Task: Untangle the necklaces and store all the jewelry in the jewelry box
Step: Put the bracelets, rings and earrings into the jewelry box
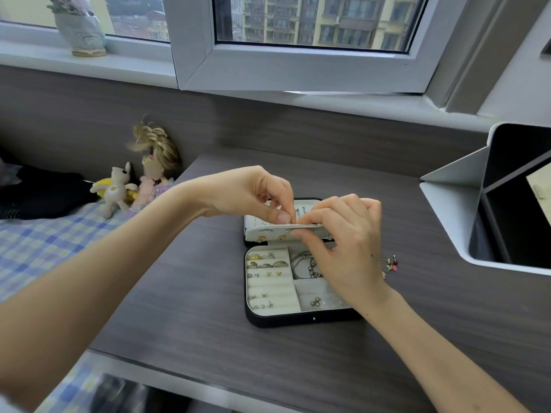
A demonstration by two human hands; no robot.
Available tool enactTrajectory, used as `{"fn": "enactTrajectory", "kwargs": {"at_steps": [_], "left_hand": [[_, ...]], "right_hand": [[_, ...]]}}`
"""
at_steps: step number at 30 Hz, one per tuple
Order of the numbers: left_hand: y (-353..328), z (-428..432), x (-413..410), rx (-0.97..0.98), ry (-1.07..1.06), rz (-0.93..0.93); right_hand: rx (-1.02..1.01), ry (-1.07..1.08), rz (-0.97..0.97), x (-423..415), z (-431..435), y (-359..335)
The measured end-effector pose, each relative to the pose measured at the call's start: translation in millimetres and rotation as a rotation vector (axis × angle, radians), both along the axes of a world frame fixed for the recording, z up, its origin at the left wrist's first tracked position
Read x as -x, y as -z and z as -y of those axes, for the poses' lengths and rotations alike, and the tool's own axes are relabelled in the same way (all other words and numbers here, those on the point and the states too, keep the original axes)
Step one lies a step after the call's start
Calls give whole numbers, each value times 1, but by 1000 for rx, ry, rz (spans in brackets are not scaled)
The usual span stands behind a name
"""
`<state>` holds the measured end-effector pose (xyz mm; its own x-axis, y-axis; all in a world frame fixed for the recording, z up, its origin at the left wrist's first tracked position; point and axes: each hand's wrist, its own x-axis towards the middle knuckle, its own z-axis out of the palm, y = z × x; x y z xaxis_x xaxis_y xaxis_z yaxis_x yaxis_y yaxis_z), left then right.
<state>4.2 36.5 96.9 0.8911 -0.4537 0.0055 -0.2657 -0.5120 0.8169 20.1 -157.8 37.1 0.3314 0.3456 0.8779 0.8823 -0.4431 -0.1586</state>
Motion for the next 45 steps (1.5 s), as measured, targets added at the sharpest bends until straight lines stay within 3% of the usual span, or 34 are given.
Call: {"fn": "enactTrajectory", "kwargs": {"at_steps": [7, 11, 18, 24, 37, 45], "left_hand": [[-17, 4, -5, -276, 90, 164], [-21, 7, -8, -336, 102, 182], [-12, 0, -6, -134, -51, -10], [-11, 1, -5, -64, -9, -114], [-17, 1, -5, -176, 6, -169], [-4, -3, 32, 115, -265, 47]], "right_hand": [[4, 11, -26, 0, -1, -1], [0, 10, -32, -1, -2, -2], [-1, 12, -35, -4, -4, -3], [0, 11, -30, -3, -3, -3], [-10, -6, 22, -4, -7, -4], [5, 54, -71, -16, -15, -11]]}}
